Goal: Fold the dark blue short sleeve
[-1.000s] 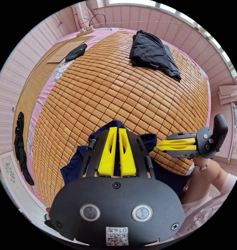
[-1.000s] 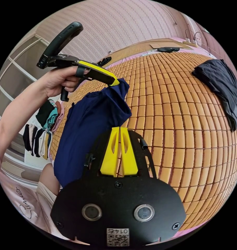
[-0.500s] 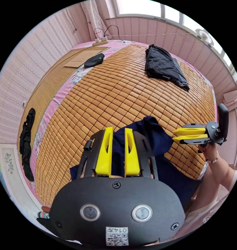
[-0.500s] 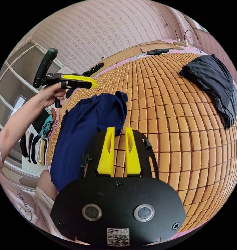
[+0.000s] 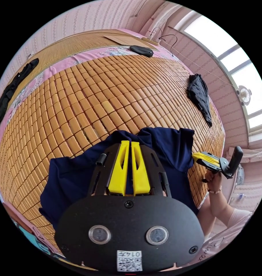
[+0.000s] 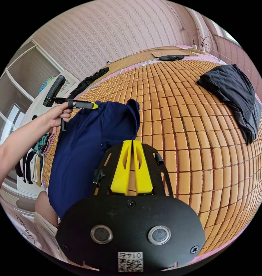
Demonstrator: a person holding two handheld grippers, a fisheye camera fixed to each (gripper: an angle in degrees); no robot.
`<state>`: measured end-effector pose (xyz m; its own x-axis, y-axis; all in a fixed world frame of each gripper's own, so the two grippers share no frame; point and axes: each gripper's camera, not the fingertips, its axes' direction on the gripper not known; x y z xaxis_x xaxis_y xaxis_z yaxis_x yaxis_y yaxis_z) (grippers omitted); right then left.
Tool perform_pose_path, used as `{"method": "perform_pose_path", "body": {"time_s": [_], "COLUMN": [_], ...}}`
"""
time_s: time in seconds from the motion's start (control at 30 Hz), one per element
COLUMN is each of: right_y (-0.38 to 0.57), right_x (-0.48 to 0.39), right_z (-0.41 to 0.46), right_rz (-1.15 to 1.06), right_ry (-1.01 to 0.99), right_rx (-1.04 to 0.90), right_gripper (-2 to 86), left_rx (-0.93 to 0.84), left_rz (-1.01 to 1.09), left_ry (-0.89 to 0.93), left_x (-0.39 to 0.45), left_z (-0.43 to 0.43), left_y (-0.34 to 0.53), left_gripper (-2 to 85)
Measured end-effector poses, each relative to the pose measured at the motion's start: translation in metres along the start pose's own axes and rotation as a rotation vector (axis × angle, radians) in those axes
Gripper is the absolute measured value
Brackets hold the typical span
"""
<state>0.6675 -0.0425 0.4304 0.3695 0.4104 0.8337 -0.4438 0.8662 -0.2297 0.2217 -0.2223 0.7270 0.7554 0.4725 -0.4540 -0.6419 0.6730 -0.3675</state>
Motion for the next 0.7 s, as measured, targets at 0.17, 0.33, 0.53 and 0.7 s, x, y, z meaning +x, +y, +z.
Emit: {"method": "perform_pose_path", "body": {"time_s": [0.17, 0.33, 0.53, 0.7], "right_y": [-0.003, -0.002, 0.001, 0.002], "right_x": [0.013, 0.023, 0.033, 0.015], "right_z": [0.0, 0.0, 0.004, 0.011], "right_rz": [0.04, 0.099, 0.172, 0.151], "right_ry": [-0.045, -0.063, -0.132, -0.08], "right_rx": [0.013, 0.041, 0.051, 0.053], "right_gripper": [0.4, 0.3, 0.1, -0.1], "left_rx": [0.018, 0.02, 0.066, -0.007], "left_rz": [-0.058, -0.074, 0.141, 0.377], "left_ry": [-0.135, -0.192, -0.203, -0.056], "left_x": [-0.009, -0.011, 0.047, 0.129], "left_z": [0.001, 0.001, -0.009, 0.02], "left_y": [-0.011, -0.015, -0.021, -0.027], "left_gripper": [-0.1, 3.9, 5.0, 5.4]}}
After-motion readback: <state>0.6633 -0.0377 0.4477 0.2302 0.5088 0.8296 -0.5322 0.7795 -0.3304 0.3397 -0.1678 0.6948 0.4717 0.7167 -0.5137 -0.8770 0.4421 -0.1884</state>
